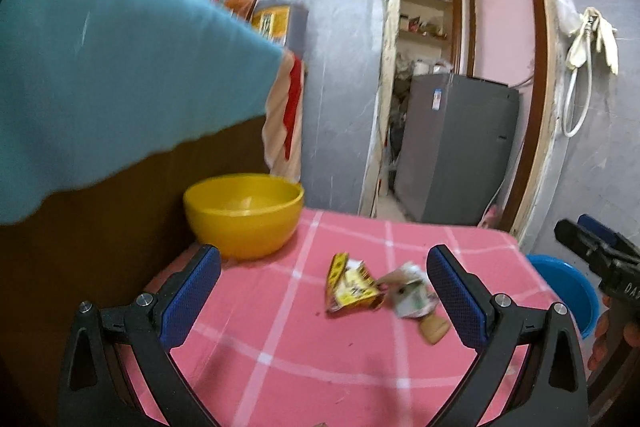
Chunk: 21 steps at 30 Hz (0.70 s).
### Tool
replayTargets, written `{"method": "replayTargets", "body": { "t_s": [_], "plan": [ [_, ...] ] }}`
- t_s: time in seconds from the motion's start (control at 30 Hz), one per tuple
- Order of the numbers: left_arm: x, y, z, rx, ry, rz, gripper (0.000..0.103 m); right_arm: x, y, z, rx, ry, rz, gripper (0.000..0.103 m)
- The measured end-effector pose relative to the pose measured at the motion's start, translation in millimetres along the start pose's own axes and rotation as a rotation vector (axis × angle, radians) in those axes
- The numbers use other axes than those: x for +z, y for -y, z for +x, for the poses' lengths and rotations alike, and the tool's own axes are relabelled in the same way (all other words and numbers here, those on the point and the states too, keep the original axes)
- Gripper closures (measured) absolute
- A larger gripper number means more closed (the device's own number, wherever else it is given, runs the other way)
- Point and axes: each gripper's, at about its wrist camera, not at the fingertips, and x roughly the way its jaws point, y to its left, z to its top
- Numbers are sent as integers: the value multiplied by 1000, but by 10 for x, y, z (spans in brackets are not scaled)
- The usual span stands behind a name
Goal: Collect trash
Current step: 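Grasp the yellow wrapper with the left gripper while the right gripper grasps the beige lump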
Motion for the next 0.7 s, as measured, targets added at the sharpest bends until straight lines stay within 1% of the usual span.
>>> {"method": "replayTargets", "body": {
  "t_s": [0.03, 0.1, 0.2, 0.37, 0.47, 0.53, 0.57, 0.63, 0.7],
  "plan": [
    [-4, -34, 21, -6, -13, -10, 2, -17, -15, 51, 5, -28, -5, 0],
    [-38, -111, 106, -18, -55, -35, 2, -87, -53, 207, 15, -110, -16, 0],
    [-69, -151, 210, -27, -108, -43, 2, -187, -93, 389, 30, -202, -23, 0],
    [-119, -169, 374, -42, -191, -52, 4, -275, -202, 573, 69, -299, -58, 0],
    [-136, -186, 467, -64, -238, -78, 12, -335, -302, 645, 95, -351, -101, 0],
    [-136, -208, 554, -82, -272, -97, 20, -359, -363, 690, 119, -388, -121, 7],
    [-130, -208, 585, -89, -286, -101, 23, -380, -393, 717, 134, -407, -130, 8],
    [-134, -204, 637, -100, -313, -106, 32, -412, -443, 766, 161, -441, -142, 13],
    [-130, -194, 688, -107, -335, -107, 36, -441, -490, 807, 200, -471, -146, 17]
  ]
}}
